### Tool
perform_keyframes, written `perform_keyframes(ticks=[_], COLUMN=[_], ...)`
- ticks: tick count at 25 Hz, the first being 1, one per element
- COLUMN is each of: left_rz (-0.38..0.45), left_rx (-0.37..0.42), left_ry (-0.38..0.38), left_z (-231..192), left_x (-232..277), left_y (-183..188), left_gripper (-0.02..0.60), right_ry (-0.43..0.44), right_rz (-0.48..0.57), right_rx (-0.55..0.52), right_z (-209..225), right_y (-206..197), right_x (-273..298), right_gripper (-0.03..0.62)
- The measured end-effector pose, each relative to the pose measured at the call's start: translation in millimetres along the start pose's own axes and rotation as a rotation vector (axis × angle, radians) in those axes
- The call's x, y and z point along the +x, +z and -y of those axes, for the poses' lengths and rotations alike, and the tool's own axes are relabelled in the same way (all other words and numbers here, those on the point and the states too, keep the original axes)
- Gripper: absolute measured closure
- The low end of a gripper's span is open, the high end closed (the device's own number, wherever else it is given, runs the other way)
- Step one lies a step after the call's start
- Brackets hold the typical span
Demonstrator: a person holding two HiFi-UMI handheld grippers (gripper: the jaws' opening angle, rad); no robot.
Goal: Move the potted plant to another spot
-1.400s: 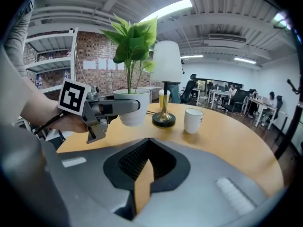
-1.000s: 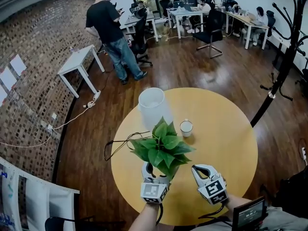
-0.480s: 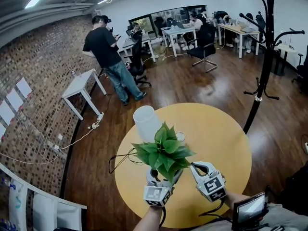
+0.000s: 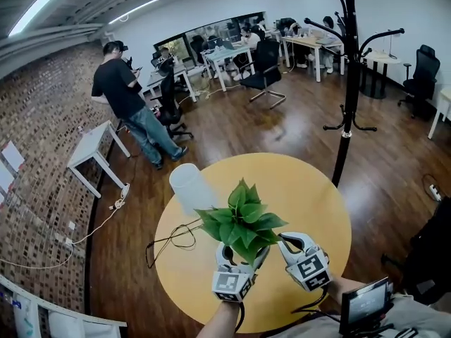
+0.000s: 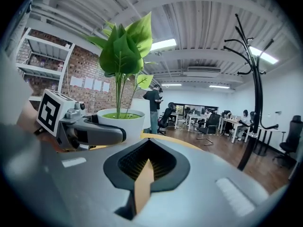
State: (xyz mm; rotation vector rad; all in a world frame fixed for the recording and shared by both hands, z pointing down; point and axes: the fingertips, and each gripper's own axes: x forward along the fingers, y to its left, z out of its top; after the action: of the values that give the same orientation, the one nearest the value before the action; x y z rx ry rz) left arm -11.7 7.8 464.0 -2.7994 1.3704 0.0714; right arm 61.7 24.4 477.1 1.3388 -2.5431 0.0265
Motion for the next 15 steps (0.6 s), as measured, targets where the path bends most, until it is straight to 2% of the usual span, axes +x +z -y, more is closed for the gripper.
perform_keyframes(ticks=[3,8,15], left_rz=[0.001,-0.003,-0.020], left_rx=[-0.009,-0.014,-0.016], left_ry=[-0.042,-0.062,0.004], left_z=[12,33,84], left_x=[7,16,54], left_y=[-2,-13,-29], left_gripper=[0.078,0.078,0.078], right_ry=[-0.041,-0.071,0.000], right_rz=[-0.001,0.001,-0.003], right_rx=[0.009,0.011,0.007], right_z=[7,24,76], right_y=[-3,-14,-36], right_x=[-10,-24,-51], right_gripper=[0.586,0.586,0.586])
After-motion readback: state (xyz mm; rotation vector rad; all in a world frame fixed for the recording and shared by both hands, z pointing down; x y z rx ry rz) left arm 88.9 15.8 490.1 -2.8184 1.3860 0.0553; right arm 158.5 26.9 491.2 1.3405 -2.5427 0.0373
